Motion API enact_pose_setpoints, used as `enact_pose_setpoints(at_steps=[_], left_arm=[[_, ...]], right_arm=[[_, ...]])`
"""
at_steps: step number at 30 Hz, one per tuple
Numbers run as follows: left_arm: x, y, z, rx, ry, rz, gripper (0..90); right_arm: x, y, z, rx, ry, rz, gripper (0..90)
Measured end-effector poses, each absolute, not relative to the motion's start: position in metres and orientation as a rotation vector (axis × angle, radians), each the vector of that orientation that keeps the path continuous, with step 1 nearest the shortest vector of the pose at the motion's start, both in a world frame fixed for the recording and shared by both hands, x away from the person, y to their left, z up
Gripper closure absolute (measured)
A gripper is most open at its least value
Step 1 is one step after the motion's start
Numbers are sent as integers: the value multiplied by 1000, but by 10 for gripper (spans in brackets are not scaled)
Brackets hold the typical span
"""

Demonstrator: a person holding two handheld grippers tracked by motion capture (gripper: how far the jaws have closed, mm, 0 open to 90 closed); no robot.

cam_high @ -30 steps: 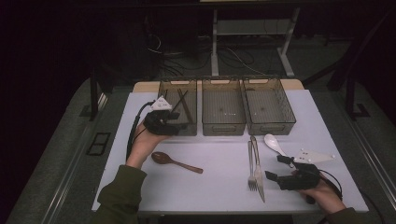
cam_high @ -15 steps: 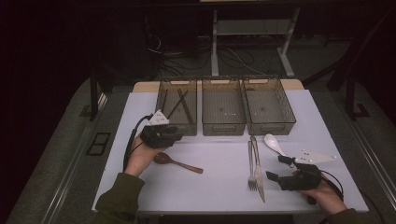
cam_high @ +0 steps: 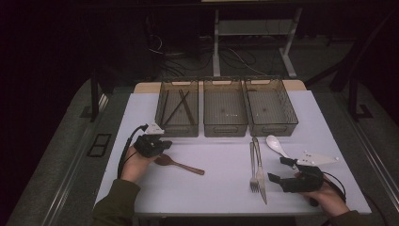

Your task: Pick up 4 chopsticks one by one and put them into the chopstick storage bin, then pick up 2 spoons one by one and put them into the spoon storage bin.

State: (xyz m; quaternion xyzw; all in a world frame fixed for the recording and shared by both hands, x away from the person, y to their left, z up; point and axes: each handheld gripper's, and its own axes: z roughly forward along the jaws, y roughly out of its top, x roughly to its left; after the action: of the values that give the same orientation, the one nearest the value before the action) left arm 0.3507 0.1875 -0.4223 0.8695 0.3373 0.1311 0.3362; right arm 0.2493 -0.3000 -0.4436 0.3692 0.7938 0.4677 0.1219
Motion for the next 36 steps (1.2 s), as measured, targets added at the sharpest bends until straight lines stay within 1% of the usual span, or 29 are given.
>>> enact_pose_setpoints(at_steps=[11,16,21,36], left_arm=[[349,195,-434,2341,899,319,887],[343,198,-435,2323,918,313,887],[338,204,-433,2340,919,313,887],[311,219,-433,2321,925,279,886]], right_arm=[[249,-299,-443,1068,2319,1364,171],[250,-299,-443,1067,2320,1364,171],[250,-299,-443,1073,2318,1368,171],[250,-299,-443,1070,2320,1363,171]])
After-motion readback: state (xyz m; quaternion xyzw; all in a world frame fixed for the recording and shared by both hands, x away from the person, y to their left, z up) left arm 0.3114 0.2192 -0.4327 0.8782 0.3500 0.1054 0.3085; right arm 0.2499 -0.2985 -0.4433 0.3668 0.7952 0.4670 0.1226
